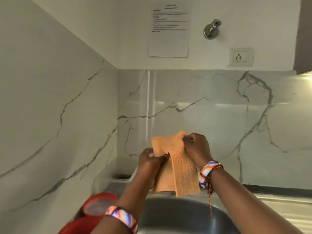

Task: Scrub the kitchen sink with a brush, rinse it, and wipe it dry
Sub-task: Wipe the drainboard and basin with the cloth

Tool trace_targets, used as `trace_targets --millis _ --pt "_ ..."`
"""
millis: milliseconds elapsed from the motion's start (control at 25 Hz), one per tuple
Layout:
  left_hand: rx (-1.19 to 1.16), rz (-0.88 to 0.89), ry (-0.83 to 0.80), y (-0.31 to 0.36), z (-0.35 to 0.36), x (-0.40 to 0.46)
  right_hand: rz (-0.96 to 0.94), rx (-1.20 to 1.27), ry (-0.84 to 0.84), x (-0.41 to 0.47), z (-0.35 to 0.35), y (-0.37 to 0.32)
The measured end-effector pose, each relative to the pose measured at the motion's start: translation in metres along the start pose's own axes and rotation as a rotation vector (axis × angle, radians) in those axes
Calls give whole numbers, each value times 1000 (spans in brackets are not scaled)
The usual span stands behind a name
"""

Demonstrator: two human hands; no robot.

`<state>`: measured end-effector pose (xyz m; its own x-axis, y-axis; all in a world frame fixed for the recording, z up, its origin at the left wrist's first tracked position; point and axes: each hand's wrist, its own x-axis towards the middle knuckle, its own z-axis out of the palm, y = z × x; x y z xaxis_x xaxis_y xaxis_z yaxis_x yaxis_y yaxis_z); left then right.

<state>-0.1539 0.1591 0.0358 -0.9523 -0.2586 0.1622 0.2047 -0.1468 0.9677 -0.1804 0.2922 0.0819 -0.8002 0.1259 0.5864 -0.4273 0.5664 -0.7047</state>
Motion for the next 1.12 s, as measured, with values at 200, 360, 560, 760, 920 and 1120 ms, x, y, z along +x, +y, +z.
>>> trace_targets --millis 200,360,560,760,920,1120 --pt "407 88 139 0 9 -20 156 21 -24 -22 -7 12" --pt "213 -241 -171 10 6 -34 197 41 14 -28 -6 7" --pt "10 -170 -297 14 -6 -38 189 186 -60 -36 -5 0" --pt "-100 -114 -284 37 -24 -26 462 774 -637 -52 -15 9" --pt "400 223 -281 57 -28 -32 413 904 -667 -59 -10 24" --pt "310 301 -464 53 -32 -32 195 877 -477 -50 -21 20"
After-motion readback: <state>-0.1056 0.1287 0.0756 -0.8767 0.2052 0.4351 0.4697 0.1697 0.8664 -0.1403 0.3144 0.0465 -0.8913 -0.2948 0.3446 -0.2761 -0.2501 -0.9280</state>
